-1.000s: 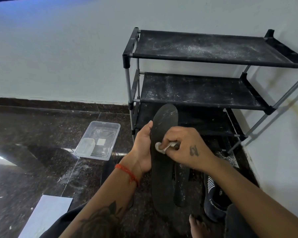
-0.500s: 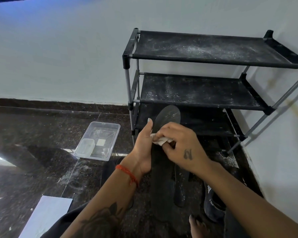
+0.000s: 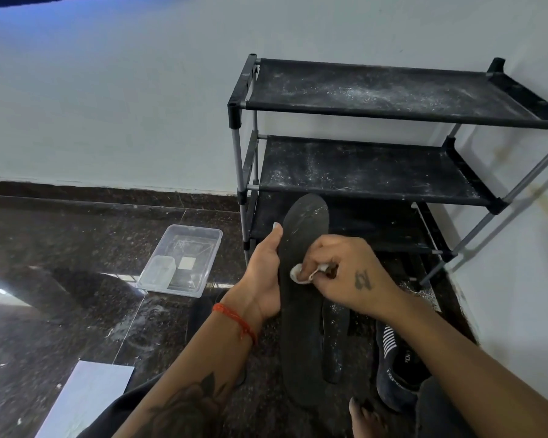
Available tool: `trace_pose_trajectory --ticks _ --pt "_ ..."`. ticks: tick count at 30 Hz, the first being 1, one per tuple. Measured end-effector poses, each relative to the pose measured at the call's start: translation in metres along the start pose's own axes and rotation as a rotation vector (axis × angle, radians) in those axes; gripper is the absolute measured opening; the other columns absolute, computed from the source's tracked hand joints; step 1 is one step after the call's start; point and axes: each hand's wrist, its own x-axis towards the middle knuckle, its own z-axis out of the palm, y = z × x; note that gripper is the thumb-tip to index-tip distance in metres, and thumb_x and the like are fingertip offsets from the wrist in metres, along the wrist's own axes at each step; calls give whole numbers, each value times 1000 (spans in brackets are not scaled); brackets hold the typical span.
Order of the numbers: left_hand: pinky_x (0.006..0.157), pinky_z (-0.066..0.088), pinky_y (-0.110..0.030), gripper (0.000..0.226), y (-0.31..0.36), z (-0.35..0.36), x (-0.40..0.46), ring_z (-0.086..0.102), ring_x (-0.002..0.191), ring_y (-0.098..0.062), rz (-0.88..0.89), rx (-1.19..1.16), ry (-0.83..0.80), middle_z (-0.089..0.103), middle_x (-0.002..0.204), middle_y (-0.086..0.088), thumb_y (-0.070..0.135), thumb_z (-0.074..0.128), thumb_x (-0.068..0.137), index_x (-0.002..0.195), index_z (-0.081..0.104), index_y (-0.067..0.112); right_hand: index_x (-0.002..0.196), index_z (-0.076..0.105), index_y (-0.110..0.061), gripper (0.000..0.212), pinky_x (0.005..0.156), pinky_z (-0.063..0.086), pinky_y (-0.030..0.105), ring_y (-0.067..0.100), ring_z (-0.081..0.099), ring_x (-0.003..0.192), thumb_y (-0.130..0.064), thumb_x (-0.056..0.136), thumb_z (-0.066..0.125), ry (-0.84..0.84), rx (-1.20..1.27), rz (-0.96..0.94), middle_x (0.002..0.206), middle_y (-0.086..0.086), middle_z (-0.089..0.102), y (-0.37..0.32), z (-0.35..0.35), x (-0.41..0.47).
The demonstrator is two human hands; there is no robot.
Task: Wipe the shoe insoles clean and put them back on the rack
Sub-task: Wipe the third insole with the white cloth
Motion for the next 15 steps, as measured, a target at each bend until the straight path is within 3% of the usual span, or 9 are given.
trace_pose_trajectory --ticks 3,5,7,10,13,15 --pt "70 58 -40 69 -1 0 0 71 77 -27 -15 -15 -9 72 95 -16 57 24 97 100 69 6 63 72 -24 25 62 52 27 6 61 71 0 66 67 64 -14 115 77 -9 64 15 -2 2" --pt "75 55 -49 68 -1 1 -1 70 87 -33 -40 -20 -21 70 104 -17 60 25 96 108 66 6 67 72 -23 24 64 43 9 5 58 70 0 68 67 203 -134 191 78 -10 62 26 -9 3" --pt "82 53 -49 69 0 2 -4 63 103 -37 -42 -11 -27 65 119 -15 60 26 95 116 63 6 75 73 -18 19 65 37 2 8 59 74 0 72 66 356 -224 248 83 -5 64 33 -16 4" --pt "86 47 -48 67 2 3 -5 59 109 -35 -25 -2 -10 60 129 -14 60 28 94 122 61 8 80 72 -14 6 68 38 4 6 60 80 -16 79 66 478 -29 262 83 -7 65 25 -19 6" --pt "80 50 -40 60 0 3 -4 66 89 -28 -12 21 2 69 101 -15 57 33 93 104 66 9 76 70 -15 16 69 48 18 5 60 79 -30 79 65 344 111 107 83 -7 64 -1 0 5" --pt "67 55 -30 55 -1 2 -3 67 69 -23 13 30 1 67 77 -14 51 36 93 86 66 5 78 72 -15 7 72 47 14 4 59 81 -21 76 71 236 97 10 85 -6 64 -9 16 3"
